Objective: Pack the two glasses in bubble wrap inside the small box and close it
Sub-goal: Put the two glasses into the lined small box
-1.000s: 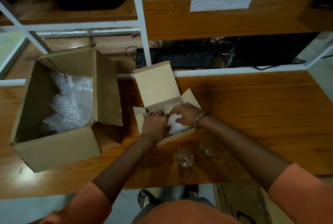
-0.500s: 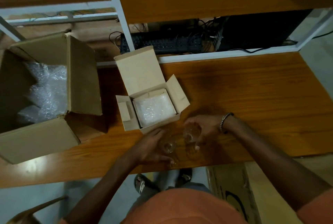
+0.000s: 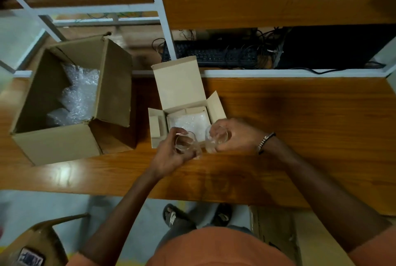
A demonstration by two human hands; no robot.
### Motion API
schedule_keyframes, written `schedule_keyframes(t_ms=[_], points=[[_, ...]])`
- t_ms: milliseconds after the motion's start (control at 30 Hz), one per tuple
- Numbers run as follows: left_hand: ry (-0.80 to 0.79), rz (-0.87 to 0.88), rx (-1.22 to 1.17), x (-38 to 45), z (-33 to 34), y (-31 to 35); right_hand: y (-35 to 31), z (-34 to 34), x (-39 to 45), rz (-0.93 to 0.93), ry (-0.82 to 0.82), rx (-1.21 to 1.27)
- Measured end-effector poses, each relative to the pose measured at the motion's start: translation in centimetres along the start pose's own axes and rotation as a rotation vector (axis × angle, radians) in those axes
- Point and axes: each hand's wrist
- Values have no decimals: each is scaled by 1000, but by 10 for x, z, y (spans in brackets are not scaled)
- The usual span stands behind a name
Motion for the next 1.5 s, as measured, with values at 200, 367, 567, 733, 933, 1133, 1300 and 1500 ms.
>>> schedule_keyframes(t_ms=[200,367,567,733,933,1133,1300,1500], points=[[247,51,131,29,-13,17,-20,-19,39,109,390,77],[302,32,410,53,-4,15,-26,-21,74,268,400,70],[233,25,785,60,6,-6,-37,-13,99,325,262,-92],[189,44,967,55,8,-15,-36,2,120,349,211,-302],[166,65,980,49,2,-15,-38,16,133,391,177,-373],[64,-54,1004,54,4,-5,-43,23,141,357,200,-472],[173,-24,884,63,3,7,-43,22,143,316,185,-543],[299,-3,769,60,10,-11,-37,10,139,317,159,-547]])
Point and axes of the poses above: each hand's wrist, its own x-axis towards the middle knuckle, its own z-axis out of the palm, y = z × x, and after that the axes turned 5 degrees about -x, right-handed
